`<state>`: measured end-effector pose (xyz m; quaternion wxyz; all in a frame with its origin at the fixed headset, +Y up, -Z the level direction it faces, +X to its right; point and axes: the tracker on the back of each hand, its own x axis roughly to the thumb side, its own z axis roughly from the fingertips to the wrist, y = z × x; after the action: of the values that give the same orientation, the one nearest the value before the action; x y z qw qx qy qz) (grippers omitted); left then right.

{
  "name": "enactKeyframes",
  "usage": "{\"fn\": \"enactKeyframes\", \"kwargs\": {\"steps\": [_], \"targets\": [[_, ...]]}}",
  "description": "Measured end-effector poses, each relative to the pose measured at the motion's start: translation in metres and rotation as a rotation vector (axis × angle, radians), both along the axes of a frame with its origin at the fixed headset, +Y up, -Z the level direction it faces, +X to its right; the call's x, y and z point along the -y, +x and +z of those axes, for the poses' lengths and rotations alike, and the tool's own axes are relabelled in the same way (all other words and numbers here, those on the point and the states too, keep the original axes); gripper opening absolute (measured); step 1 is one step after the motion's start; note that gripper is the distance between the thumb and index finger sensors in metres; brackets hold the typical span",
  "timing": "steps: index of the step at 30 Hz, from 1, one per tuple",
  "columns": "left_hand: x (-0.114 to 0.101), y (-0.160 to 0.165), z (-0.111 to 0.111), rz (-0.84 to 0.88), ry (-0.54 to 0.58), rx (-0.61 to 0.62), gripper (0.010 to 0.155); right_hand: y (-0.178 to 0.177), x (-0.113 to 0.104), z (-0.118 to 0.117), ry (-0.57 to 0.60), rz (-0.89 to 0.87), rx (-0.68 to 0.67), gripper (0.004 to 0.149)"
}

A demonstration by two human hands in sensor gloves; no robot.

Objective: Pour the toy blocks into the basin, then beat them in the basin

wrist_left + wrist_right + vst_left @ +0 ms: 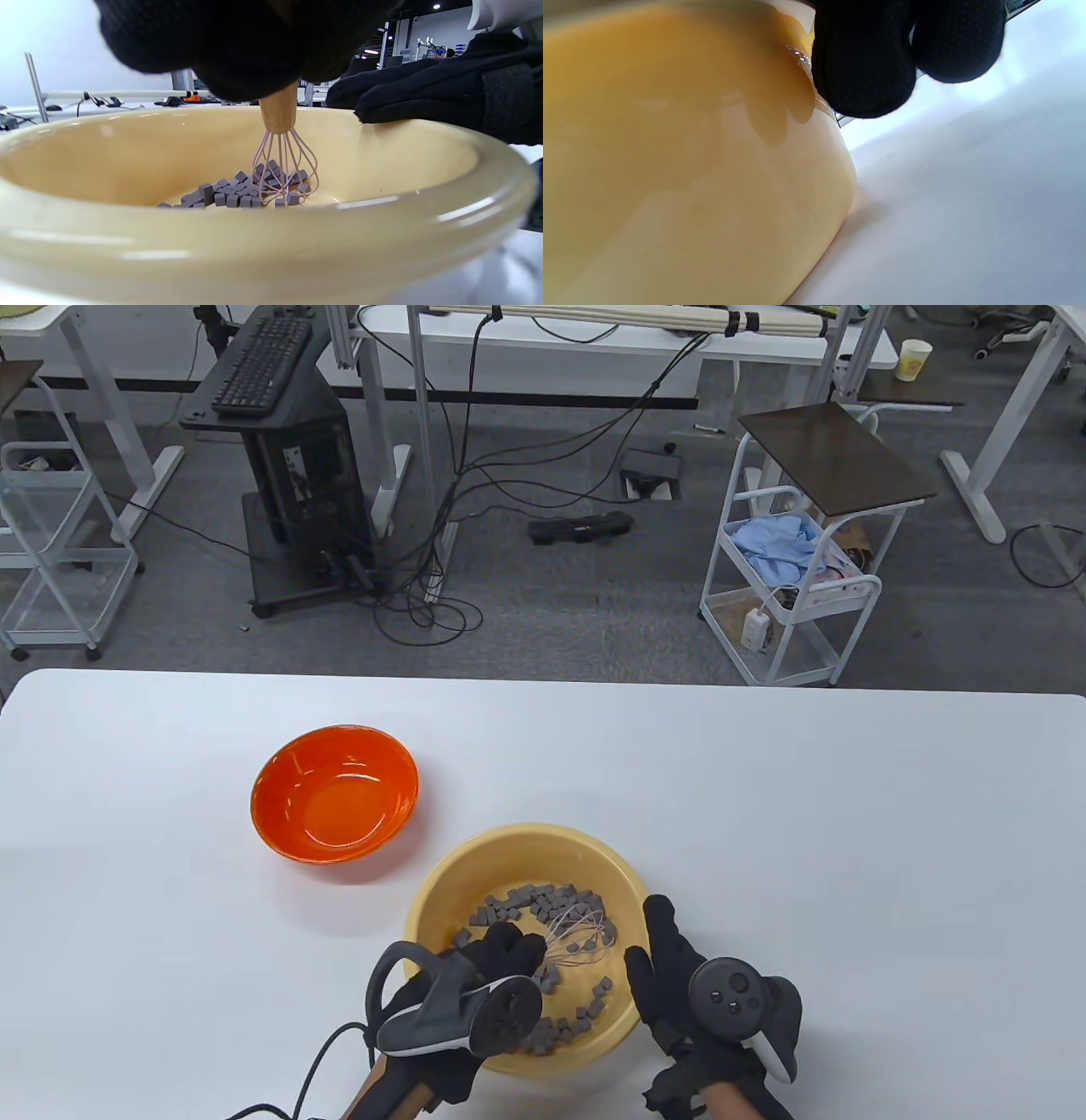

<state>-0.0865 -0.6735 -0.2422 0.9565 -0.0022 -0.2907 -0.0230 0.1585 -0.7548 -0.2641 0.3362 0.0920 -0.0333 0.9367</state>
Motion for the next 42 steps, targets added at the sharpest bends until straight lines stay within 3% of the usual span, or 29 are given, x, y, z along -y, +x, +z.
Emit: {"fn": "enactKeyframes", "kwargs": {"steps": [8, 22, 35, 42], "targets": [[0.003, -0.004, 0.001, -0.022, 0.128, -0.099, 0.042, 0.000, -0.001, 0.000, 0.011, 0.009, 0.011, 0.047], [-0.017, -0.026, 0.003, -0.068, 0.290, -0.397, 0.036, 0.001, -0.001, 0.000, 0.017, 0.031, 0.023, 0.046], [-0.036, -0.021, 0.017, -0.183, 0.296, -0.489, 0.035, -0.002, -0.001, 0.001, 0.019, 0.058, 0.043, 0.045], [-0.043, -0.015, 0.026, -0.195, 0.235, -0.439, 0.036, -0.003, -0.001, 0.001, 0.018, 0.057, 0.050, 0.044]]}}
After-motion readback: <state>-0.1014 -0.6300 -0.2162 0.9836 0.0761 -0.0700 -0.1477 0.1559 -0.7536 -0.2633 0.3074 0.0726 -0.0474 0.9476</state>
